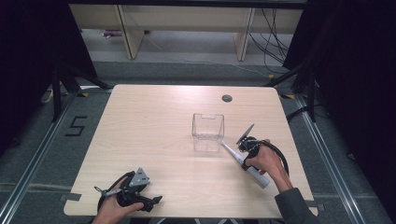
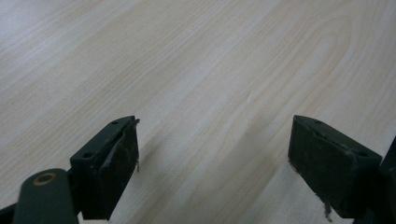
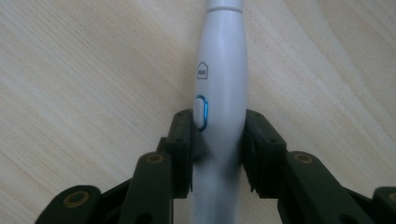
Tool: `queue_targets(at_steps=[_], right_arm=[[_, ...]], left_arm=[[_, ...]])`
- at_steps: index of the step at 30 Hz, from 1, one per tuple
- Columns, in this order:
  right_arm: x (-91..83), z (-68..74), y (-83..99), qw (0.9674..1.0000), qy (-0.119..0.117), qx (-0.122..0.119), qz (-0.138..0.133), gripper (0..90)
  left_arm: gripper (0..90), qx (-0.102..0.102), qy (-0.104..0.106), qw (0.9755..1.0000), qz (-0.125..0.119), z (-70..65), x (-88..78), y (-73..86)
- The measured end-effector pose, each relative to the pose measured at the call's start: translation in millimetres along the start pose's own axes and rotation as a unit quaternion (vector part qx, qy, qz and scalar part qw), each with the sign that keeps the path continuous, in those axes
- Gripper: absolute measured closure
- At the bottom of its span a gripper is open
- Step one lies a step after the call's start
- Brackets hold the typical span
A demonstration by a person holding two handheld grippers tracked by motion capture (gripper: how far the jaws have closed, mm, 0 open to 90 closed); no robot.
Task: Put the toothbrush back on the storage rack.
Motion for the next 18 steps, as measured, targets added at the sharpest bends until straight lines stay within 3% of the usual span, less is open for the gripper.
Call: queue_targets(at_steps=[4, 6, 8, 10, 12, 13, 16, 17, 18], right_arm=[[1.0, -1.9, -1.4, 0.9999, -0.002, -0.011, 0.004, 66.1], [0.2, 0.1, -0.9, 0.9999, 0.000, 0.002, 0.012, 66.2], [1.8, -2.7, -2.2, 0.9998, -0.003, -0.017, 0.005, 66.2], [0.9, -1.9, -2.4, 0.9999, -0.005, -0.007, 0.009, 66.2], [2.0, -4.2, -2.3, 0.9997, -0.011, -0.019, 0.004, 66.3], [1.4, -1.8, -0.7, 0.9999, -0.009, 0.001, 0.008, 66.3], [-2.0, -3.1, -0.2, 0.9999, -0.007, 0.008, -0.003, 66.3], [-3.4, -6.8, 0.6, 0.9999, -0.009, -0.001, -0.012, 66.4], [-6.7, -7.5, 1.3, 0.9998, -0.008, 0.011, -0.012, 66.4]], left_arm=[[15.6, 0.000, 0.005, 1.0000, 0.000, -1.3, -0.1, 0.0], [15.6, -0.002, 0.003, 1.0000, -0.001, -1.1, 0.1, -0.3], [15.6, -0.001, -0.001, 1.0000, 0.000, 0.0, 0.2, 0.0], [15.6, -0.001, 0.001, 1.0000, -0.001, -0.4, 0.0, 0.0], [15.6, -0.001, 0.004, 1.0000, -0.001, -1.1, -0.1, -0.2], [15.6, -0.002, 0.004, 1.0000, -0.001, -1.1, -0.2, -0.4], [15.6, -0.001, 0.000, 1.0000, -0.001, 0.0, 0.1, 0.0], [15.6, -0.002, 0.000, 1.0000, -0.001, -0.3, 0.2, -0.1], [15.6, -0.002, 0.002, 1.0000, -0.001, -0.8, 0.0, -0.2]])
Point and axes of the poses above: each handheld gripper's, and its own axes: x roughly forward along the jaws, y roughly out of its underside, z roughly to its left, the point moved 8 cm from there along x, roughly forward along the jaws, and after that the axes turned 12 degrees about -z, right-handed, at the moved point
